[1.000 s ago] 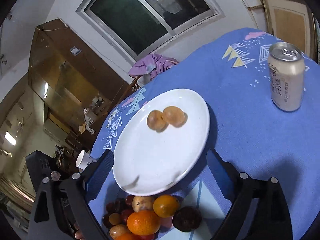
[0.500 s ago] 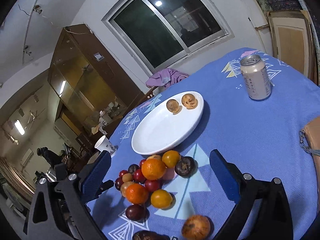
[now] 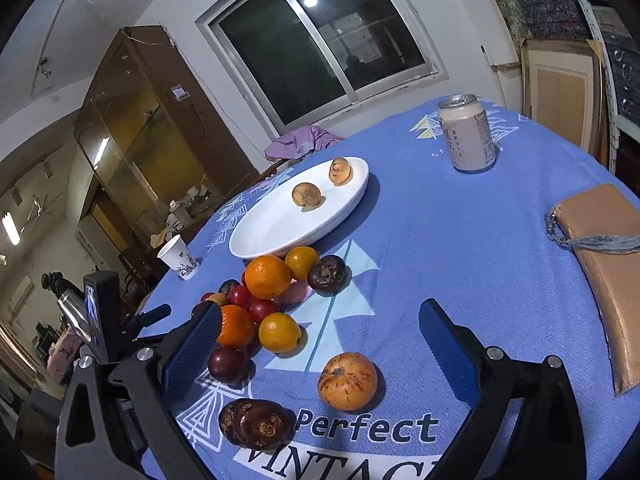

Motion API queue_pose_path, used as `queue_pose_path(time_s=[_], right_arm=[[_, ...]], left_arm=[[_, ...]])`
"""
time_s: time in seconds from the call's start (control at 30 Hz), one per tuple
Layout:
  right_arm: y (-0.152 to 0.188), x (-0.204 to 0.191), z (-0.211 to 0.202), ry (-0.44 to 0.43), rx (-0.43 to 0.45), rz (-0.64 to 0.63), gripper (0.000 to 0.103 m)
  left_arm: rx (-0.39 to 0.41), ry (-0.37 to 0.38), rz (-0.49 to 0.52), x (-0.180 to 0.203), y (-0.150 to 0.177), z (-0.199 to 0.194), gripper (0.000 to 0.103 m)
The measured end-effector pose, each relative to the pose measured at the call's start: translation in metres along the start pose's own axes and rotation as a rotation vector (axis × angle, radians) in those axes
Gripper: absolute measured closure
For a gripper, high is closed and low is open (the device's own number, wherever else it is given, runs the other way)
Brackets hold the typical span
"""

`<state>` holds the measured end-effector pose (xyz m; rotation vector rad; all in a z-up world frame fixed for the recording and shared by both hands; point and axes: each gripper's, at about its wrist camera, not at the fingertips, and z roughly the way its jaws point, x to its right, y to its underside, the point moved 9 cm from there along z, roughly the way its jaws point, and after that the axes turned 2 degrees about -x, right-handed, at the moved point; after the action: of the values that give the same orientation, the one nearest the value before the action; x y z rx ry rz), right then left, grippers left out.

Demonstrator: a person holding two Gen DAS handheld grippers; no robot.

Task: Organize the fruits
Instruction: 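Lower both held fruits onto the white plate and open both tools, then grasp the orange-tan speckled fruit with the right tool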

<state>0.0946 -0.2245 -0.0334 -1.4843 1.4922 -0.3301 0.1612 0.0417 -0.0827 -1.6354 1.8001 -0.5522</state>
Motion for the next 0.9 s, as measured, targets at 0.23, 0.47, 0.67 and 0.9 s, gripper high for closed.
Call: queue_pose_path(time_s=[0.23,0.47,0.67,0.9], right_arm=[[-0.002,0.006,-0.011,0.000,0.021,0.024,0.003],[0.014,0.015,-0.012,0.022,-0.043,0.038,0.003],[0.024,0.012,-0.015,0.083,-0.083,-0.035,0.003],[0.029,-0.009,-0.015,0.239,-0.089,-0.276,0.003]], left_arm=[[-0.016,0.039,-0.047,-0.015,-0.003,0.009,0.011],[-0.007,0.006,-0.034,-0.026,0.017,-0.009,0.007],[-0.012,0.007,-0.059,-0.031,0.025,-0.014,0.008],[-0.089,0.101,-0.060,-0.013,0.029,0.002,0.008]])
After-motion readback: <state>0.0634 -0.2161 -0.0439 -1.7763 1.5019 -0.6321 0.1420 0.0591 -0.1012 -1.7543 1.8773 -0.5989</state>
